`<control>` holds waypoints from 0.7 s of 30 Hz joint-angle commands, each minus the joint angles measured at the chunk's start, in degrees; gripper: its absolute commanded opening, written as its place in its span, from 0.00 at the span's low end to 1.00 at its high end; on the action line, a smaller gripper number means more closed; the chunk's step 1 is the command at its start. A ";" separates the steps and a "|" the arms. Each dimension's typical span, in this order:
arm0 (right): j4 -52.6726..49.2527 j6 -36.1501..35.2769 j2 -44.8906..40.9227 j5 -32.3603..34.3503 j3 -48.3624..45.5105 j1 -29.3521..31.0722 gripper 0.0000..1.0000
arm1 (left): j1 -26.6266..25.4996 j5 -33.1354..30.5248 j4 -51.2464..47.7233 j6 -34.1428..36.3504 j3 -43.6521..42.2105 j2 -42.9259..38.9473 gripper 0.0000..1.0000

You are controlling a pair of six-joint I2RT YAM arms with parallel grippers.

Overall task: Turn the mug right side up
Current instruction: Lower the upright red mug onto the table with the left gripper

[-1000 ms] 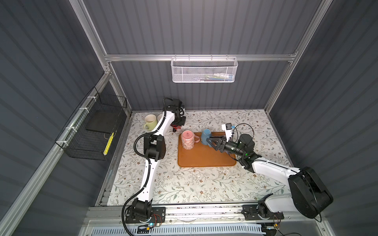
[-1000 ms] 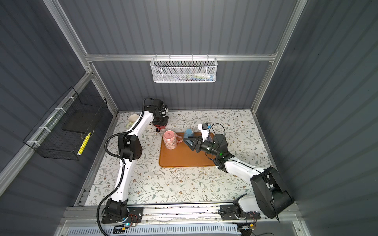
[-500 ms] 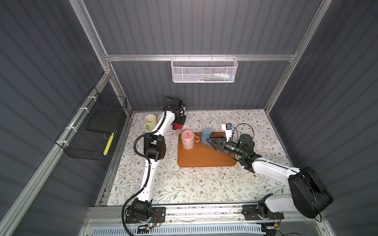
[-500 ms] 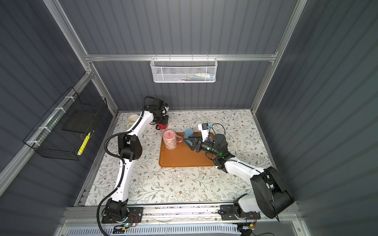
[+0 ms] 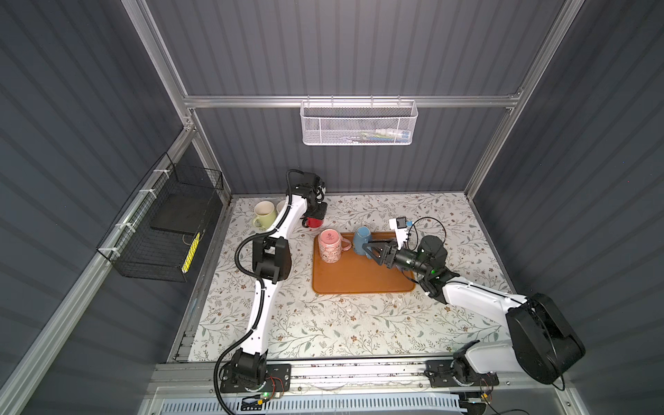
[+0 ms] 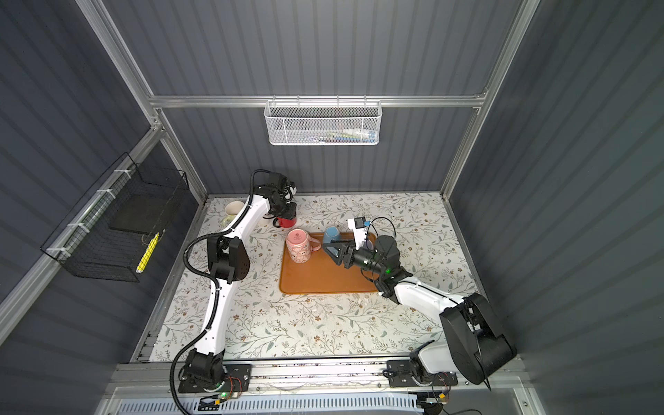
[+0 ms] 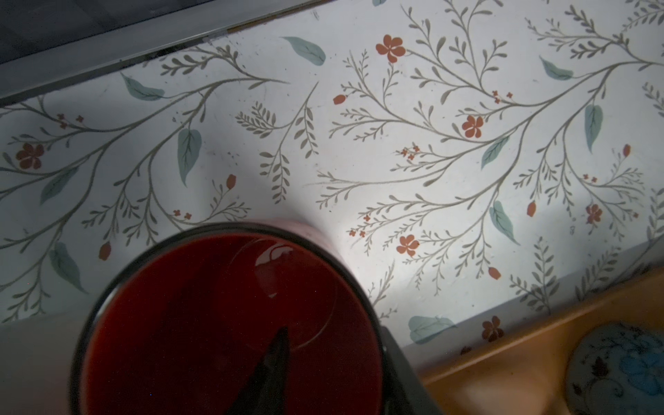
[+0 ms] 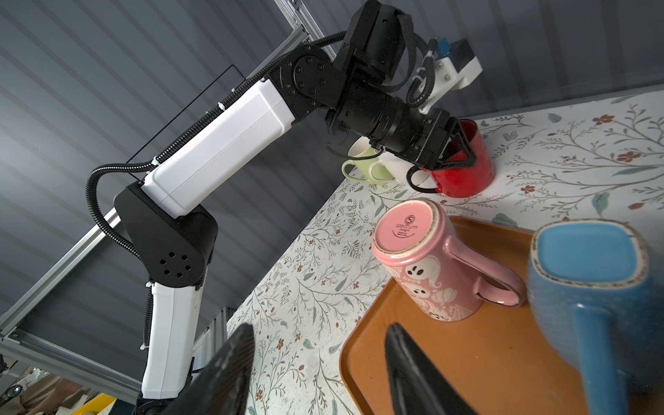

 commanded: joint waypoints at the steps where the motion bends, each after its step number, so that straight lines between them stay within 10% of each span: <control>1: 0.54 -0.17 0.10 -0.36 -0.36 -0.35 0.60 | -0.06 0.44 -1.09 0.39 0.67 0.48 0.44; 21: 0.45 -0.35 -0.47 -0.21 -0.72 -0.32 0.60 | 0.03 -1.05 0.01 -1.41 0.42 0.15 0.42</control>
